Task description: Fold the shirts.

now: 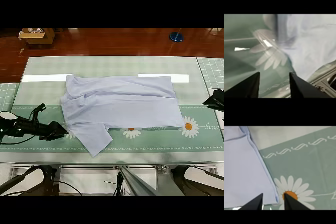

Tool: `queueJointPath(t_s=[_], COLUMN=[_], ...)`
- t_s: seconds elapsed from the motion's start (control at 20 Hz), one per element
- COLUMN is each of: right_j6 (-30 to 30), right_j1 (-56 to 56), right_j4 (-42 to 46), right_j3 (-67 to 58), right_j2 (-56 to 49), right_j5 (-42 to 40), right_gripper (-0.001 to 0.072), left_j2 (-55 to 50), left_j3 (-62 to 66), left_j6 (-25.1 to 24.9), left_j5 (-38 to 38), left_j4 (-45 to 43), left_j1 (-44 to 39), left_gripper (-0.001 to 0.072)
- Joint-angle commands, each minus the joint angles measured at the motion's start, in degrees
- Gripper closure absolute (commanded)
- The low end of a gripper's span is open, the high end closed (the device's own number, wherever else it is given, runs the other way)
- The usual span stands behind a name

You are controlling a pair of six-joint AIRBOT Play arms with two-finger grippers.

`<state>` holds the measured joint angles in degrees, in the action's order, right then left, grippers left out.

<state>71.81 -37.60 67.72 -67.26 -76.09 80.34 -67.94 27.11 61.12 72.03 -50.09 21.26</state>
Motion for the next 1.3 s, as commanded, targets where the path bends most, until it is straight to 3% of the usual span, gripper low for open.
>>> queueJointPath(t_s=[0.0, 0.25, 0.3, 0.35, 0.4, 0.5, 0.65, 0.9, 1.1, 1.25], right_j6=[-0.1, -0.1, -0.1, -0.1, -0.1, -0.1, 3.0, -0.1, -1.0, -2.8], right_j1=[-0.1, -0.1, -0.1, -0.1, -0.1, -0.1, -0.9, -7.3, -7.3, -7.0], right_j4=[-1.7, -1.7, -1.7, -1.7, -1.7, -0.7, 6.9, -4.8, -3.1, -9.2], right_j3=[0.3, 0.2, 0.2, 0.2, 0.2, 0.2, 2.3, 15.8, 20.9, 23.7], right_j2=[0.2, 2.0, 2.4, 2.7, 2.9, 3.0, 2.9, 2.9, 2.9, 2.9], right_j5=[0.7, -0.1, -0.3, -0.4, -0.4, -0.4, -0.9, -3.8, -7.2, -9.4], right_gripper=[0.0355, 0.0355, 0.0355, 0.0355, 0.0355, 0.0354, 0.0291, 0.0262, 0.0264, 0.0298], left_j2=[0.2, 0.2, 0.2, 0.1, 0.0, 0.0, 0.0, 0.0, 0.0, 0.0], left_j3=[-1.2, -1.1, -1.1, -1.1, -1.2, -1.2, -1.1, -1.1, -1.1, -1.1], left_j6=[0.5, 7.2, 8.0, 8.2, 8.0, 7.5, 7.5, 7.4, 6.9, 6.8], left_j5=[-8.3, -18.1, -19.0, -19.0, -18.7, -17.4, -16.1, -16.1, -16.1, -16.3], left_j4=[6.3, 7.1, 7.1, 7.1, 7.0, 6.9, 6.6, 6.6, 6.6, 6.6], left_j1=[-6.8, -17.6, -18.7, -19.5, -19.9, -19.6, -19.4, -19.4, -19.4, -19.4], left_gripper=[0.0248, 0.0251, 0.0295, 0.0524, 0.0688, 0.0683, 0.0683, 0.0683, 0.0683, 0.0683])
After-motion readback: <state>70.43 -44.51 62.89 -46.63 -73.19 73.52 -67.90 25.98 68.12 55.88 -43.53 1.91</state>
